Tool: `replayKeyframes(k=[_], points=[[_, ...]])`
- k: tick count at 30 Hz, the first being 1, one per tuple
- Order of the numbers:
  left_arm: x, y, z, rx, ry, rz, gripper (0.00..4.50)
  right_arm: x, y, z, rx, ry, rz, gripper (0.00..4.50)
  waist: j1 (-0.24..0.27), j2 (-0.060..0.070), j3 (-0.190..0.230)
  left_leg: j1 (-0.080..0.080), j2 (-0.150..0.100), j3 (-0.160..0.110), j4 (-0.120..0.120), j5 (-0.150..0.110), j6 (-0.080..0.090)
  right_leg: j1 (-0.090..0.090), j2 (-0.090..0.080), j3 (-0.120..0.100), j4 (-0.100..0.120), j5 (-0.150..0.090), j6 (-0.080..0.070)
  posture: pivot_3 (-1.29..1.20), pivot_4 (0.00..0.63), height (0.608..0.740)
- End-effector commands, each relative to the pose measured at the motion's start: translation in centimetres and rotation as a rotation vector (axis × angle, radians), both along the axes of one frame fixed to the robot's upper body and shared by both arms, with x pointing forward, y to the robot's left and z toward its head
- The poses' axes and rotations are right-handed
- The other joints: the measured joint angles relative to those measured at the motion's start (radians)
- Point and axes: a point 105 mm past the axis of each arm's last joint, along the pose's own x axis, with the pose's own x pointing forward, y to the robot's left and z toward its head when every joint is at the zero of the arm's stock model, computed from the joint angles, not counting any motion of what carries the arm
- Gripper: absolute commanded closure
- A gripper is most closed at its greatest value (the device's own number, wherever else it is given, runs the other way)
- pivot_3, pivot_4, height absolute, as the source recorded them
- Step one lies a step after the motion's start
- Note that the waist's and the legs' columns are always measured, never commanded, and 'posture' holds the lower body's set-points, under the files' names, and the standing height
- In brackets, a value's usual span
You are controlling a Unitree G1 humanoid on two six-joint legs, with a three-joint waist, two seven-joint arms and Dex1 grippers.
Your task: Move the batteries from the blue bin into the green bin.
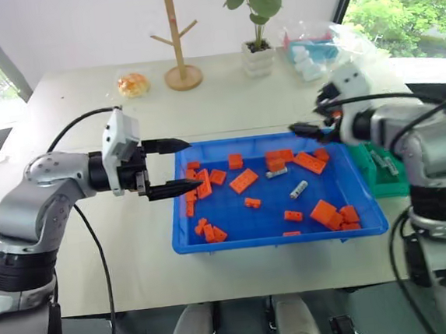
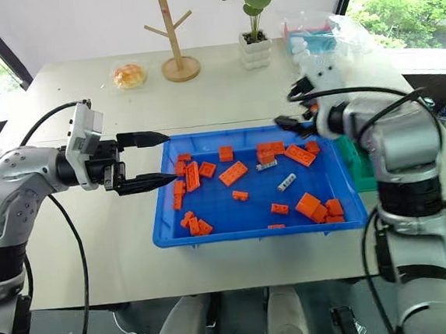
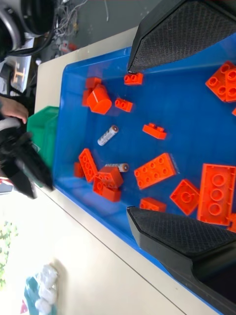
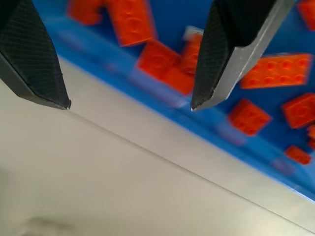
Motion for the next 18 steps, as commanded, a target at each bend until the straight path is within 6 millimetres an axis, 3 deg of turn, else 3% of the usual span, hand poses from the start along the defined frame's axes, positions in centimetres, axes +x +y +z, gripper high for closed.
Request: replayKeyframes(k=[1,10,18], points=[[-0.5,0.1,1.0,-0.006,-0.04,-0.004,0.0,-1.4,0.9,-0.6,0.014,0.025,-0.033,0.0,0.007,0.0,0.0,0.0,0.0,0.0,0.0,0.0,0.0,0.0,0.0,0.0,0.0,0.0,0.0,0.0,0.15,0.693],[-0.5,0.0,0.9,-0.011,-0.034,-0.005,0.0,-3.1,3.3,-4.6,0.084,0.16,-0.059,0.0,0.004,0.0,0.0,0.001,0.0,0.001,0.0,0.0,0.0,0.0,0.001,0.0,0.001,0.0,0.0,0.0,0.15,0.693],[-0.4,-0.3,1.2,-0.019,-0.045,-0.011,0.0,-1.8,2.7,-6.3,0.068,0.184,-0.138,0.0,-0.014,0.0,0.0,0.001,0.0,0.001,0.0,0.0,0.0,0.0,0.001,0.0,0.001,0.0,0.0,0.0,0.15,0.693]])
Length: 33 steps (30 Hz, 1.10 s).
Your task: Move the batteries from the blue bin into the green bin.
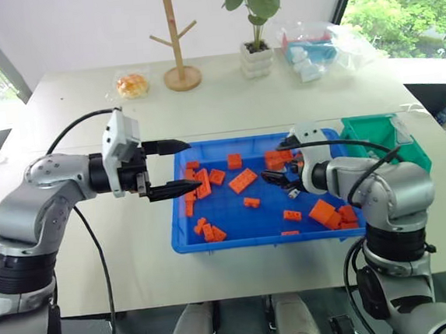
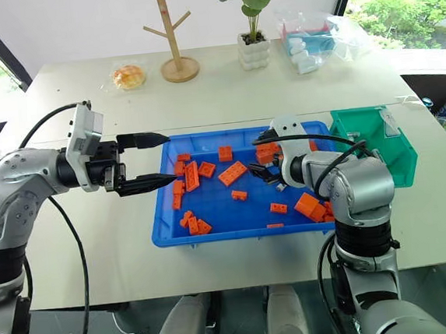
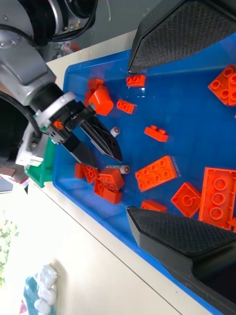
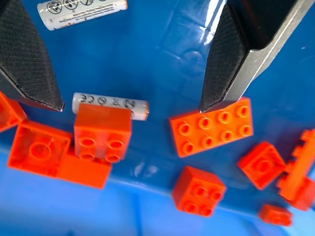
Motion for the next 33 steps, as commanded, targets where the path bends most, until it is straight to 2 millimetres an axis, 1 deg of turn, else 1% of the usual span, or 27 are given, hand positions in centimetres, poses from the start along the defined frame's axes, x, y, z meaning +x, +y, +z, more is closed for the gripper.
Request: replayKeyframes(k=[1,7,11,15,23,26,27,30,31,33], points=[[-0.1,0.0,1.3,-0.01,-0.058,-0.006,0.0,0.7,-0.3,0.4,-0.006,-0.041,-0.02,0.0,-0.003,0.0,0.0,0.0,0.0,0.0,0.0,0.0,0.0,0.0,0.0,0.0,0.0,0.0,0.0,0.0,0.15,0.693],[-0.1,0.1,1.4,-0.009,-0.063,0.002,0.0,1.6,-0.1,0.1,0.003,-0.049,-0.029,0.0,-0.005,0.0,0.0,0.0,0.001,0.0,0.0,0.0,0.0,0.0,0.001,0.0,0.0,0.0,0.0,0.0,0.15,0.693],[-0.1,0.1,1.4,-0.01,-0.065,0.006,0.0,2.2,0.1,0.3,0.011,-0.068,-0.032,0.0,-0.005,0.0,0.0,0.0,0.001,0.0,0.0,0.0,0.0,0.0,0.001,0.0,0.0,0.0,0.0,0.0,0.15,0.693],[-0.1,0.2,1.3,-0.011,-0.066,0.01,0.0,2.4,0.4,0.4,0.01,-0.074,-0.023,0.0,-0.004,0.0,0.0,0.0,0.001,0.0,0.0,0.0,0.0,0.0,0.001,0.0,0.0,0.0,0.0,0.0,0.15,0.693],[0.0,0.0,1.4,-0.015,-0.071,0.011,0.0,3.0,0.7,-0.5,0.007,-0.067,-0.025,0.0,-0.006,0.0,0.0,0.0,0.001,0.0,0.0,0.0,0.0,0.0,0.001,0.0,0.0,0.0,0.0,0.0,0.15,0.693],[0.0,0.1,1.4,-0.016,-0.075,0.011,0.0,3.0,0.7,-0.9,0.002,-0.067,-0.026,0.85,-0.006,0.0,0.0,0.001,0.001,0.0,0.0,0.0,0.0,0.0,0.001,0.0,0.0,0.0,0.0,0.0,0.15,0.693],[0.0,0.1,1.5,-0.016,-0.077,0.011,0.0,3.1,0.7,-1.0,-0.001,-0.069,-0.025,1.31,-0.006,0.0,0.0,0.001,0.001,0.0,0.0,0.0,0.0,0.0,0.001,0.0,0.0,0.0,0.0,0.0,0.15,0.693],[0.0,0.1,1.5,-0.016,-0.078,0.011,0.0,3.1,0.7,-1.1,-0.021,-0.08,-0.018,2.94,-0.006,0.0,0.0,0.001,0.001,0.0,0.0,0.0,0.0,0.0,0.001,0.0,0.0,0.0,0.0,0.0,0.15,0.693],[0.1,0.1,1.5,-0.016,-0.079,0.011,0.0,3.0,0.7,-1.1,-0.019,-0.08,-0.017,3.32,-0.006,0.0,0.0,0.001,0.001,0.0,0.0,0.0,0.0,0.0,0.001,0.0,0.0,0.0,0.0,0.0,0.15,0.693],[0.1,0.1,1.5,-0.016,-0.079,0.011,0.0,2.9,0.7,-1.0,-0.019,-0.083,-0.013,3.31,-0.005,0.0,0.0,0.001,0.001,0.0,0.0,0.0,0.0,0.0,0.001,0.0,0.0,0.0,0.0,0.0,0.15,0.693]])
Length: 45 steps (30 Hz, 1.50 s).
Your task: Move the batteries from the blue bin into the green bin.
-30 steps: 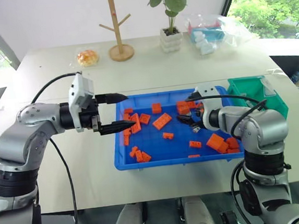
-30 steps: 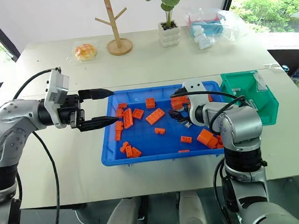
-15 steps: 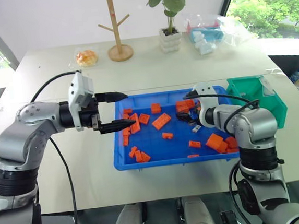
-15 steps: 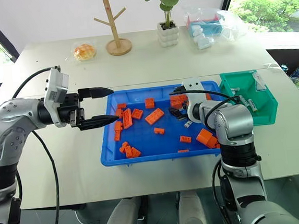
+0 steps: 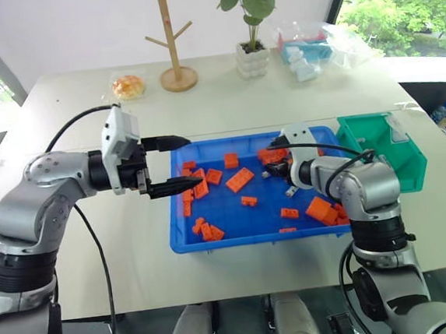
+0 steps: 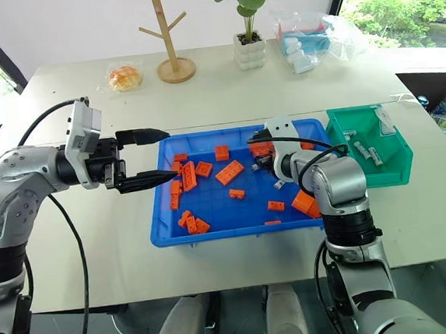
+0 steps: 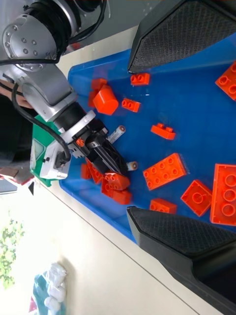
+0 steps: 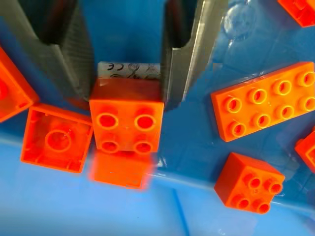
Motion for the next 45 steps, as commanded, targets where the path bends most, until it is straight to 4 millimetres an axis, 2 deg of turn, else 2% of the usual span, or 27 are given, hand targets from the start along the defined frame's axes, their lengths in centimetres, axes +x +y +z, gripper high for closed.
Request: replayKeyframes(k=[1,3,6,8,12,16,17,18,19,21,26,28,31,34,37,45], points=[[-0.1,0.2,1.0,-0.01,-0.05,0.001,0.0,-0.1,0.1,1.1,-0.004,-0.043,0.016,3.31,0.0,0.0,0.0,0.0,0.0,0.0,0.0,0.0,0.0,0.0,0.0,0.0,0.0,0.0,0.0,0.0,0.15,0.693],[-0.1,0.2,1.0,-0.009,-0.05,0.0,0.0,-0.1,0.5,1.8,-0.002,-0.064,0.036,3.31,0.001,0.0,0.0,0.0,0.0,0.0,0.0,0.0,0.0,0.0,0.0,0.0,0.0,0.0,0.0,0.0,0.15,0.693],[-0.1,0.2,0.9,-0.009,-0.05,-0.001,0.0,-0.7,2.8,4.2,0.023,-0.134,0.159,3.31,-0.001,0.0,0.0,0.0,0.0,0.0,0.0,0.0,0.0,0.0,0.0,0.0,0.0,0.0,0.0,0.0,0.15,0.693],[-0.1,0.2,0.9,-0.009,-0.05,-0.002,0.0,-1.9,5.0,4.9,0.045,-0.133,0.288,3.31,-0.004,0.0,0.0,0.0,0.0,0.0,0.0,0.0,0.0,0.0,0.0,0.0,0.0,0.0,0.0,0.0,0.15,0.693],[-0.1,0.1,0.9,-0.01,-0.053,-0.005,0.0,-3.9,8.6,4.5,0.042,-0.093,0.53,3.31,-0.002,0.0,0.0,0.0,0.001,-0.001,0.0,0.0,0.0,0.0,0.002,0.0,0.0,0.0,0.0,0.0,0.15,0.693],[0.0,0.0,1.0,-0.014,-0.057,-0.008,0.0,-3.7,10.0,3.2,0.035,-0.053,0.601,3.31,0.001,0.0,0.0,0.0,0.001,-0.001,0.0,0.0,0.0,0.0,0.001,0.0,0.0,0.0,0.0,0.0,0.15,0.693],[0.0,-0.1,1.0,-0.015,-0.058,-0.008,0.0,-3.5,10.0,3.0,0.03,-0.05,0.607,2.81,0.002,0.0,0.0,0.0,0.001,-0.001,0.0,0.0,0.0,0.0,0.001,0.0,-0.001,0.0,0.0,0.0,0.15,0.693],[0.0,-0.1,1.0,-0.016,-0.06,-0.007,0.0,-3.1,9.9,2.9,0.005,-0.055,0.611,2.23,0.002,0.0,0.0,0.0,0.001,-0.001,0.0,0.0,0.0,0.0,0.001,0.0,-0.001,0.0,0.0,0.0,0.15,0.693],[0.1,-0.1,1.1,-0.016,-0.062,-0.006,0.0,-2.7,9.8,2.9,-0.027,-0.068,0.617,1.85,0.001,0.0,0.0,0.0,0.001,-0.001,0.0,0.0,0.0,0.0,0.001,0.0,-0.001,0.0,0.0,0.0,0.15,0.693],[0.0,0.0,1.1,-0.017,-0.063,-0.003,0.0,-2.0,9.0,3.7,-0.088,-0.121,0.643,0.8,0.001,0.0,0.0,0.0,0.001,-0.001,0.0,0.0,0.0,0.0,0.001,0.0,0.0,0.0,0.0,0.0,0.15,0.693],[0.0,0.1,1.0,-0.015,-0.062,0.0,0.0,-1.8,6.1,6.7,-0.191,-0.213,0.801,0.8,0.003,0.0,0.0,0.0,0.001,-0.001,0.0,0.0,0.0,0.0,0.001,0.0,-0.001,0.0,0.0,0.0,0.15,0.693],[0.0,0.0,1.0,-0.017,-0.062,0.001,0.0,-2.0,4.1,7.6,-0.27,-0.229,0.892,0.8,0.002,0.0,0.001,-0.001,0.001,-0.001,0.0,0.0,0.0,0.0,0.001,0.0,-0.001,0.0,0.0,0.0,0.15,0.693],[0.1,0.0,1.1,-0.019,-0.063,0.001,0.0,-2.1,1.8,8.1,-0.36,-0.224,0.986,0.8,0.002,-0.001,0.001,0.0,0.001,0.0,0.0,0.0,0.0,0.001,0.001,-0.001,-0.002,0.0,0.0,0.0,0.15,0.693],[0.2,-0.1,1.2,-0.018,-0.066,-0.002,0.0,-2.0,-0.3,7.6,-0.433,-0.2,1.059,0.8,-0.001,-0.001,0.001,0.0,0.001,0.0,0.0,0.0,0.0,0.001,0.001,0.0,-0.002,0.0,0.0,0.0,0.15,0.693],[0.2,-0.1,1.3,-0.016,-0.068,-0.005,0.0,-1.4,-1.3,6.7,-0.478,-0.189,1.077,0.8,-0.003,-0.001,0.001,0.0,0.001,0.0,0.0,0.0,0.0,0.0,0.001,0.0,-0.002,0.0,0.0,0.0,0.15,0.693],[-0.1,-0.2,1.4,0.001,-0.071,-0.019,0.0,0.2,-2.2,3.8,-0.565,-0.205,1.067,0.8,0.003,-0.001,0.001,0.0,0.001,0.0,0.0,0.0,-0.001,0.0,0.0,0.0,-0.002,0.0,0.0,0.0,0.15,0.693]])
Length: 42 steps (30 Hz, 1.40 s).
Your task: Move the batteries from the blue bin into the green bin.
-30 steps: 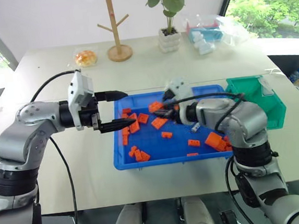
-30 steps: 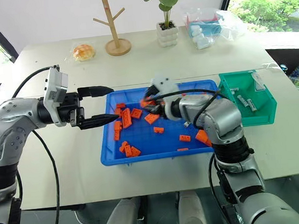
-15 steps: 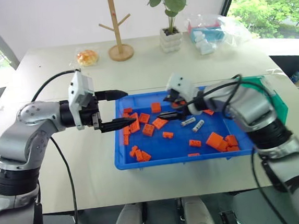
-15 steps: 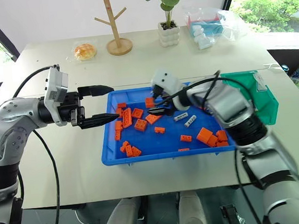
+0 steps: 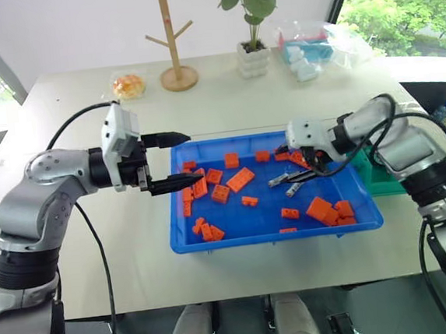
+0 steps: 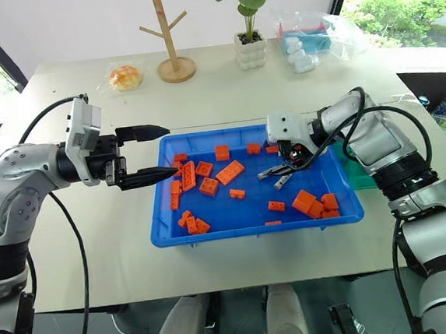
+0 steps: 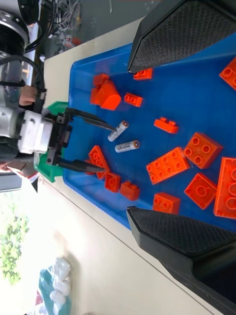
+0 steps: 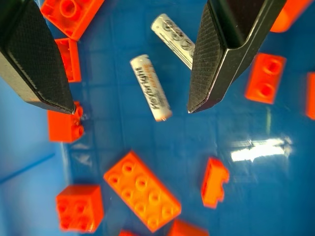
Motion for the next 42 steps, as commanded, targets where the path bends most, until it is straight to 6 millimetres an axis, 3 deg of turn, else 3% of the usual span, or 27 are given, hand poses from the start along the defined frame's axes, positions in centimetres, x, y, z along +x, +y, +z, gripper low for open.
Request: replayKeyframes(k=[1,8,11,16,17,20,24,27,31,35,42], points=[[-0.4,-0.1,1.2,0.008,-0.051,-0.017,0.0,0.7,-0.2,0.0,-0.011,-0.057,0.0,0.8,0.0,0.0,0.0,0.0,0.0,0.0,0.0,0.0,0.0,0.0,0.0,0.0,0.0,0.0,0.0,0.0,0.15,0.693],[-0.3,0.0,1.4,0.012,-0.054,-0.015,0.0,1.6,-1.6,-2.1,-0.067,-0.071,-0.03,0.8,0.0,0.0,0.0,0.0,0.0,0.0,0.0,0.0,0.0,0.0,0.0,0.0,0.0,0.0,0.0,0.0,0.15,0.693],[-0.3,-0.1,1.4,0.01,-0.055,-0.017,0.0,1.6,-1.6,-2.4,-0.064,-0.068,-0.029,1.66,-0.001,0.0,0.0,0.0,0.0,0.0,0.0,0.0,-0.001,0.0,0.0,0.0,0.0,0.0,0.0,0.0,0.15,0.693],[-0.3,-0.2,1.4,0.008,-0.055,-0.019,0.0,1.4,-1.2,-2.1,-0.015,-0.046,-0.044,4.28,0.0,0.0,0.0,0.0,0.0,0.0,0.0,0.0,-0.001,0.0,0.0,0.0,0.0,0.0,0.0,0.0,0.15,0.693],[-0.3,-0.2,1.4,0.007,-0.055,-0.02,0.0,1.2,-1.0,-1.7,0.003,-0.038,-0.047,4.46,0.0,0.0,0.0,0.0,0.0,0.0,0.0,0.0,-0.001,0.0,0.0,0.0,0.0,0.0,0.0,0.0,0.15,0.693],[-0.3,-0.3,1.3,0.007,-0.055,-0.024,0.0,0.9,-0.9,-0.1,0.045,-0.05,-0.057,4.46,0.0,0.0,0.0,0.0,0.0,0.0,0.0,0.0,-0.001,0.0,0.0,0.0,0.0,0.0,0.0,0.0,0.15,0.693],[-0.3,-0.4,1.3,0.006,-0.055,-0.029,0.0,0.3,-1.4,3.4,0.119,-0.095,-0.106,4.46,0.001,0.0,0.0,0.0,0.0,0.0,0.0,0.0,-0.001,0.0,0.0,0.0,0.0,0.0,0.0,0.0,0.15,0.693],[-0.3,-0.4,1.2,0.005,-0.054,-0.033,0.0,0.2,-3.3,5.8,0.134,-0.151,-0.208,4.46,0.006,0.0,0.0,0.0,-0.001,0.0,0.0,0.0,-0.001,0.0,-0.001,0.0,0.0,0.0,0.0,0.0,0.15,0.693],[-0.3,-0.6,1.0,0.002,-0.049,-0.04,0.0,0.3,-8.7,8.2,0.059,-0.267,-0.442,4.46,0.008,0.0,0.0,0.0,-0.002,0.0,0.0,0.0,-0.001,0.0,-0.002,0.0,0.0,0.0,0.0,0.0,0.15,0.693],[-0.2,-0.8,0.9,-0.004,-0.044,-0.052,0.0,-1.1,-14.0,9.1,-0.07,-0.345,-0.618,4.46,0.011,0.0,0.0,-0.001,-0.002,0.0,0.0,0.0,0.0,0.0,-0.003,0.0,0.0,0.0,0.0,0.0,0.15,0.693],[0.1,-1.2,0.9,-0.013,-0.044,-0.073,0.0,-3.4,-18.4,7.6,-0.2,-0.357,-0.762,4.46,-0.002,0.001,0.0,0.0,-0.001,0.002,0.0,0.0,0.0,0.0,-0.003,0.0,0.0,0.0,0.0,0.0,0.15,0.693]])
